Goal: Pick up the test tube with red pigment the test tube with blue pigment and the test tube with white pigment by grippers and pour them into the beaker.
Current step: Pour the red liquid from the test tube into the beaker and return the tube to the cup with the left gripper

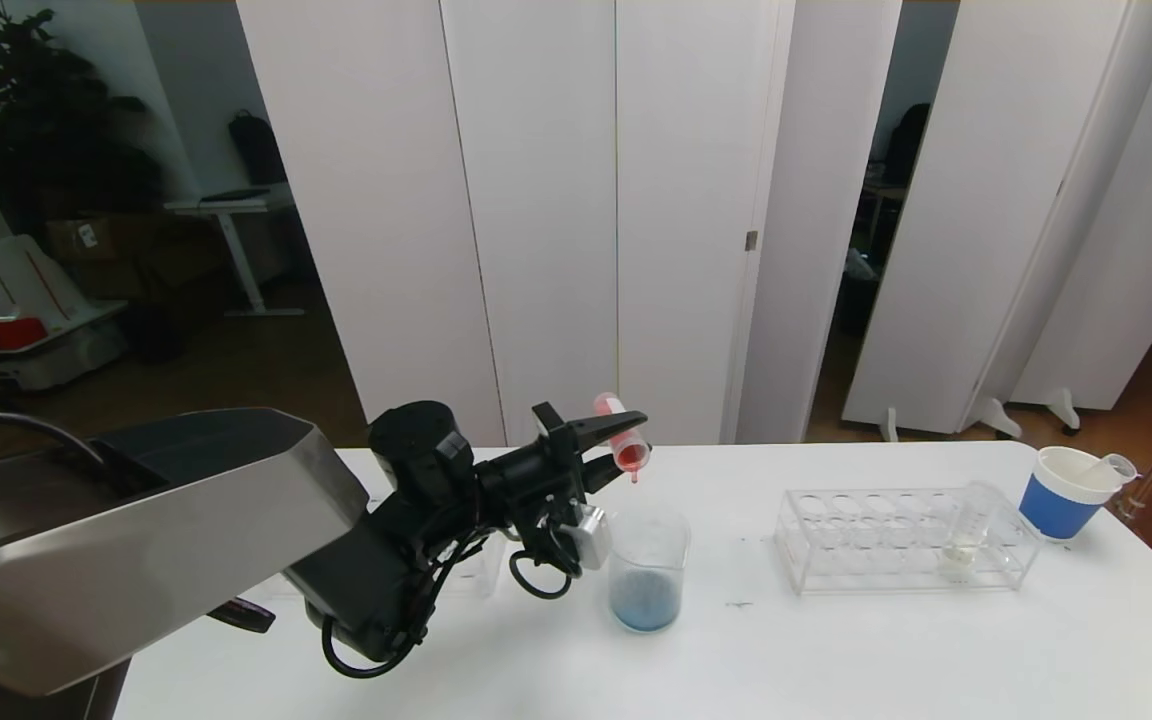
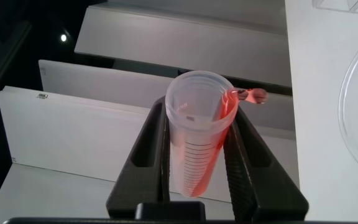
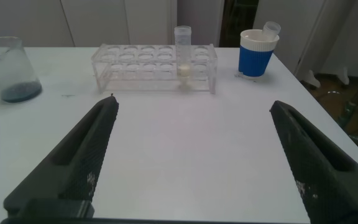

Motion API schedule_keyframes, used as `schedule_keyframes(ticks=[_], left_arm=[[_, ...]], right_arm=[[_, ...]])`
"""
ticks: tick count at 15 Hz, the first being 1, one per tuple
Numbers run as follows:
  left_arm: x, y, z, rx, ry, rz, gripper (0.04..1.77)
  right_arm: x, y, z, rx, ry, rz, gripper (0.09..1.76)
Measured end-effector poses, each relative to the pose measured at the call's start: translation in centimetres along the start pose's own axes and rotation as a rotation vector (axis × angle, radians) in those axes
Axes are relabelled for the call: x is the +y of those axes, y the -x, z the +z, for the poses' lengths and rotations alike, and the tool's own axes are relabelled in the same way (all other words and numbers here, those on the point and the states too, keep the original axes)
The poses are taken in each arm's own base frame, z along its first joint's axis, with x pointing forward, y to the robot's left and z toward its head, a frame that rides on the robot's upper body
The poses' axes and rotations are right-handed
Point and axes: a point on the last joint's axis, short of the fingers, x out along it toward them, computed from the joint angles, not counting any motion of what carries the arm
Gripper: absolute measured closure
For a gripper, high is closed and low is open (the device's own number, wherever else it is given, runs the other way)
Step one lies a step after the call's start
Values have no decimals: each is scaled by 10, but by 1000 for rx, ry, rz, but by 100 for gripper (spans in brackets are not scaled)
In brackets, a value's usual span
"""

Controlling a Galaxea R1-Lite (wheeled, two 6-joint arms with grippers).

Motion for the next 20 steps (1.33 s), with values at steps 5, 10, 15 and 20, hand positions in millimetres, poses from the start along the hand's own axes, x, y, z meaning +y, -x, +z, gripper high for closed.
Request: schedule_keyframes(ticks=[5, 10, 15, 20], left_arm=[[-2, -2, 0, -2, -14, -2, 122], [-1, -3, 0, -5, -25, 3, 122], [1, -4, 1, -15, -42, 8, 122], [2, -5, 2, -18, -47, 9, 122]], right_arm=[[0, 0, 0, 0, 0, 0, 10], [0, 0, 0, 0, 0, 0, 10], [0, 0, 0, 0, 0, 0, 10], [0, 0, 0, 0, 0, 0, 10]])
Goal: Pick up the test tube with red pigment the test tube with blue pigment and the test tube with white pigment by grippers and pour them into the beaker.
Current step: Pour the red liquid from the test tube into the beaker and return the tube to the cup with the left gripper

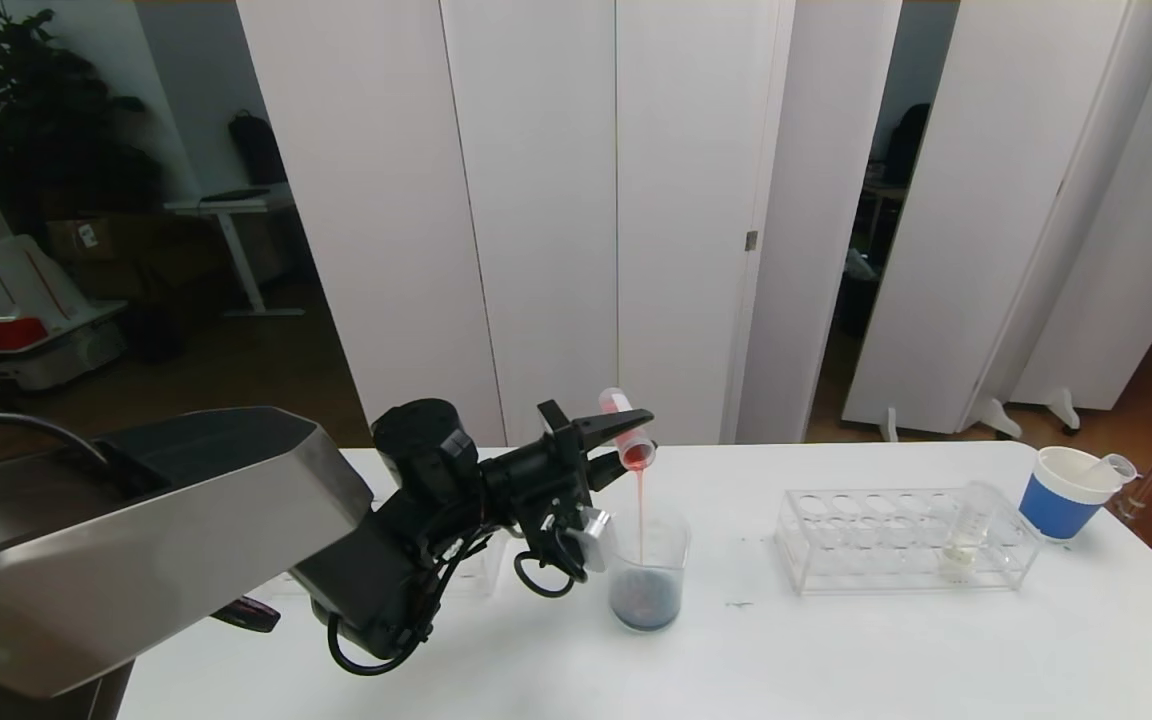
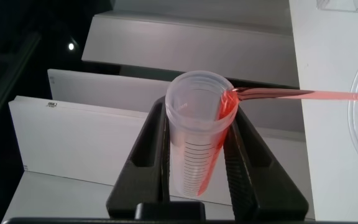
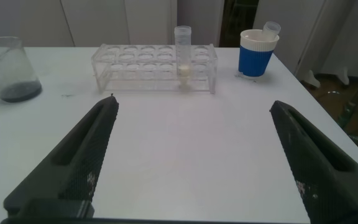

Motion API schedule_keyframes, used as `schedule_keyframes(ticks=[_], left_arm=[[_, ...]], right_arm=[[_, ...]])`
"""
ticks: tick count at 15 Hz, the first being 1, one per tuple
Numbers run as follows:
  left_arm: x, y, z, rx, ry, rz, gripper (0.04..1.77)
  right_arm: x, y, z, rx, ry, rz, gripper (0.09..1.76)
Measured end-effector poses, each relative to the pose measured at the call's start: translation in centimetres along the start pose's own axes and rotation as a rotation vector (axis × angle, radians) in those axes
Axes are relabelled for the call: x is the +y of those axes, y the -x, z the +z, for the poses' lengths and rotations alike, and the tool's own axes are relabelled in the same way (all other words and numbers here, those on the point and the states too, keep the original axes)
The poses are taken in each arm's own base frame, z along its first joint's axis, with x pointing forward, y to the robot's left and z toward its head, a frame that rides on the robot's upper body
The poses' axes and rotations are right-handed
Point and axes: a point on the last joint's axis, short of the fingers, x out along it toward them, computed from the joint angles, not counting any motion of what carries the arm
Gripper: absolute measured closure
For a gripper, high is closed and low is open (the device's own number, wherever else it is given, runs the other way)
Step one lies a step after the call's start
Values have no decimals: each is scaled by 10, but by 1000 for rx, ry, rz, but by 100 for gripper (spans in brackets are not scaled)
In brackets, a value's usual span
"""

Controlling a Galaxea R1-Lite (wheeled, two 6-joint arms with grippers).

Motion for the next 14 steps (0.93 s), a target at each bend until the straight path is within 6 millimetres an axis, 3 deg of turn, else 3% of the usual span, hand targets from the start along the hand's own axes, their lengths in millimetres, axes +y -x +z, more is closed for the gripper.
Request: schedule_keyframes(ticks=[14], left_arm=[[5, -5, 2, -13, -17, 17, 122]], right_arm=[[0, 0, 0, 0, 0, 0, 10]])
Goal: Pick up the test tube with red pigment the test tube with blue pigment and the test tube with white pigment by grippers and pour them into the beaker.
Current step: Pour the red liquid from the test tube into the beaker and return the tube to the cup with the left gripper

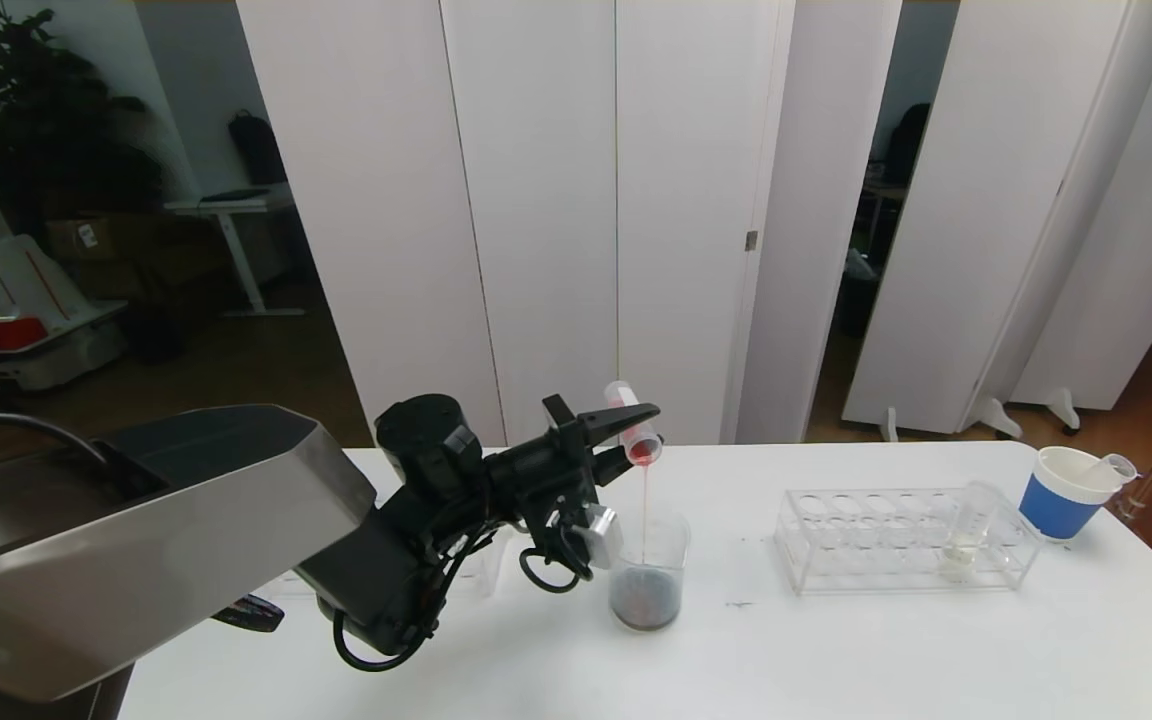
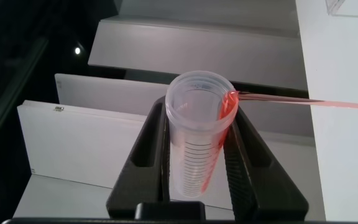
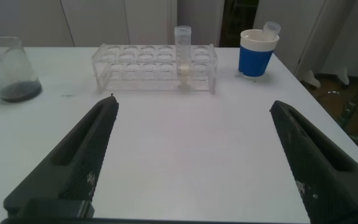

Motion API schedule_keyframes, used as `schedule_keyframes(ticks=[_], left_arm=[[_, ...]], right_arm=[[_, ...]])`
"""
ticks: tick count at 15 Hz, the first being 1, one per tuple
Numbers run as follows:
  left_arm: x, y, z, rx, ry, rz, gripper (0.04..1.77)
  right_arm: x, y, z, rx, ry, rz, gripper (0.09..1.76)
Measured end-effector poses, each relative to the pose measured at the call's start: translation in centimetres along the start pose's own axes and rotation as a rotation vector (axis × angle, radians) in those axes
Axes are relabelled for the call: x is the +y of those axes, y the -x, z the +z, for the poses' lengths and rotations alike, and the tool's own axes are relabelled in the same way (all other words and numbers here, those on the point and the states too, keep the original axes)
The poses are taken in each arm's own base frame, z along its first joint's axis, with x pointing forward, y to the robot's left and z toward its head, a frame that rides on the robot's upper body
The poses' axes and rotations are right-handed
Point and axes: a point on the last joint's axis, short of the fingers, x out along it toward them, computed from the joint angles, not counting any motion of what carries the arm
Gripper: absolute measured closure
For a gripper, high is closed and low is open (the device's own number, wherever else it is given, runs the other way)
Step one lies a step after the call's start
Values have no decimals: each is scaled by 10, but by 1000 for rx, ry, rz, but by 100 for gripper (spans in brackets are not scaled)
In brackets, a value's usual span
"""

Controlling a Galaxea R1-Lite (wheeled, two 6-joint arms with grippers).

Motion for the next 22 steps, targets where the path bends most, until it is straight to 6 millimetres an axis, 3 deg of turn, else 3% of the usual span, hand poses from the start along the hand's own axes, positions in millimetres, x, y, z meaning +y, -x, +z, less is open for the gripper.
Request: schedule_keyframes(ticks=[22], left_arm=[[-3, -3, -3, -10, -6, 3, 122]], right_arm=[[0, 0, 0, 0, 0, 0, 10]])
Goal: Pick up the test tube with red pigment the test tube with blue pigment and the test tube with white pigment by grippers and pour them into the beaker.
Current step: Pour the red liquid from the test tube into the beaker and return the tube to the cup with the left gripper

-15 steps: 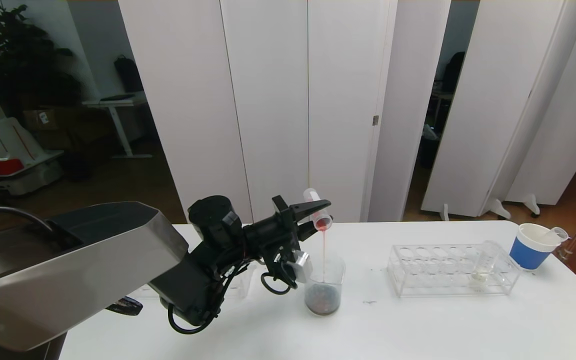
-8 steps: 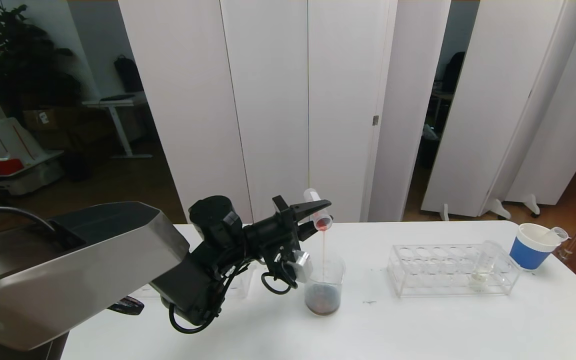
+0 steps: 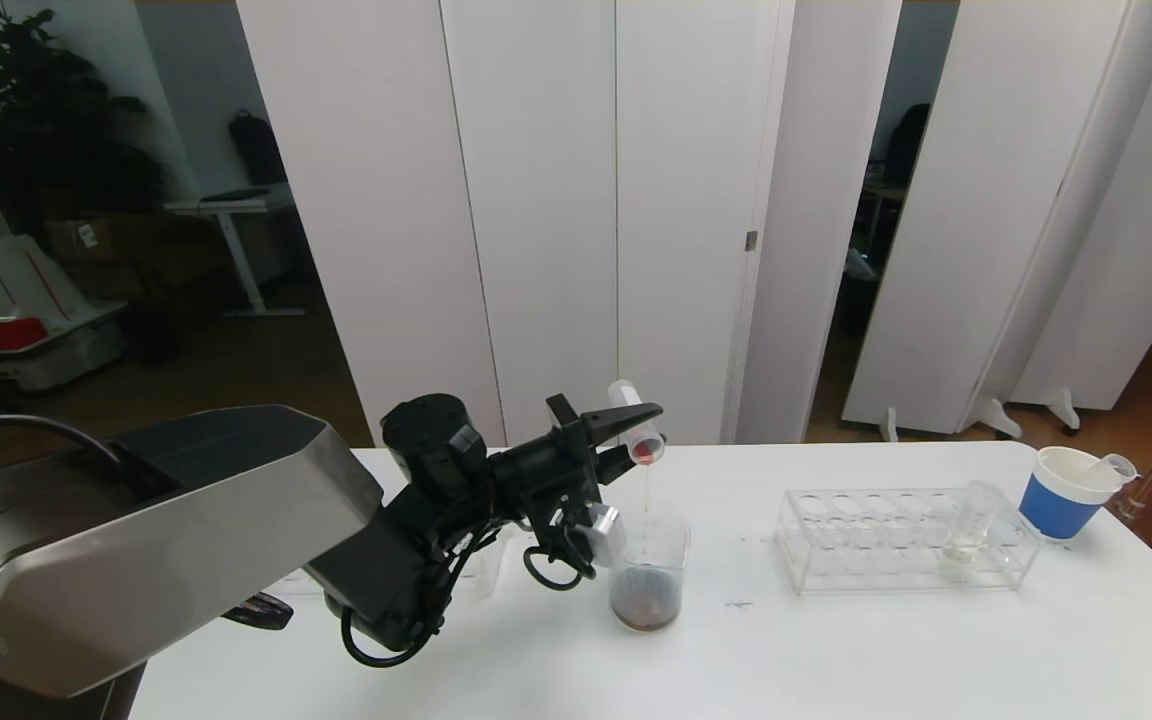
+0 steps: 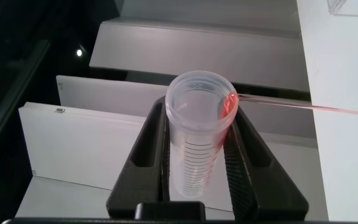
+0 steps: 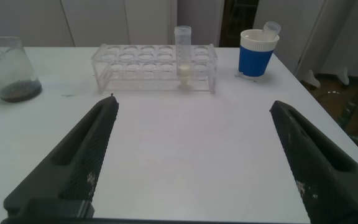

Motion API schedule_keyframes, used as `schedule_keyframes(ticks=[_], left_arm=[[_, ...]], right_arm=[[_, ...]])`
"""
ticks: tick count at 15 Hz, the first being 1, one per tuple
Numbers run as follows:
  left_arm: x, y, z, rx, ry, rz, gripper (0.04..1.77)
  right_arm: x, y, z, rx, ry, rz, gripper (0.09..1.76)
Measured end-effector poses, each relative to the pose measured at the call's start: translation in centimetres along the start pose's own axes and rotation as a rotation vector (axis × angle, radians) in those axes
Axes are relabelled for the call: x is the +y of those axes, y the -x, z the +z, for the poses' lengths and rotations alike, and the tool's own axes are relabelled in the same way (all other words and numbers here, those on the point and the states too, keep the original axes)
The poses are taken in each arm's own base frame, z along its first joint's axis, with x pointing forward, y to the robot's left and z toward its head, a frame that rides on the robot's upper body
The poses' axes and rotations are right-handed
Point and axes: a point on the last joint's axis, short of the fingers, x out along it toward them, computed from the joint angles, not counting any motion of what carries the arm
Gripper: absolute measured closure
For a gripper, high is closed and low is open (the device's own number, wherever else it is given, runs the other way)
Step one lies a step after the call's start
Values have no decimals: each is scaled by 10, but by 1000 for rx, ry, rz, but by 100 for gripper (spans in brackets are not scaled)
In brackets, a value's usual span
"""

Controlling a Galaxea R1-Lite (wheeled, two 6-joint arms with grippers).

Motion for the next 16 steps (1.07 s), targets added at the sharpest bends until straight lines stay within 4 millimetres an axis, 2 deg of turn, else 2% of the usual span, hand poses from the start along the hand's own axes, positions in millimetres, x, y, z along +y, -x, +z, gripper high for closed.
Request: schedule_keyframes(ticks=[16], left_arm=[[8, -2, 0, -31, -17, 16, 122]], right_arm=[[0, 0, 0, 0, 0, 0, 10]])
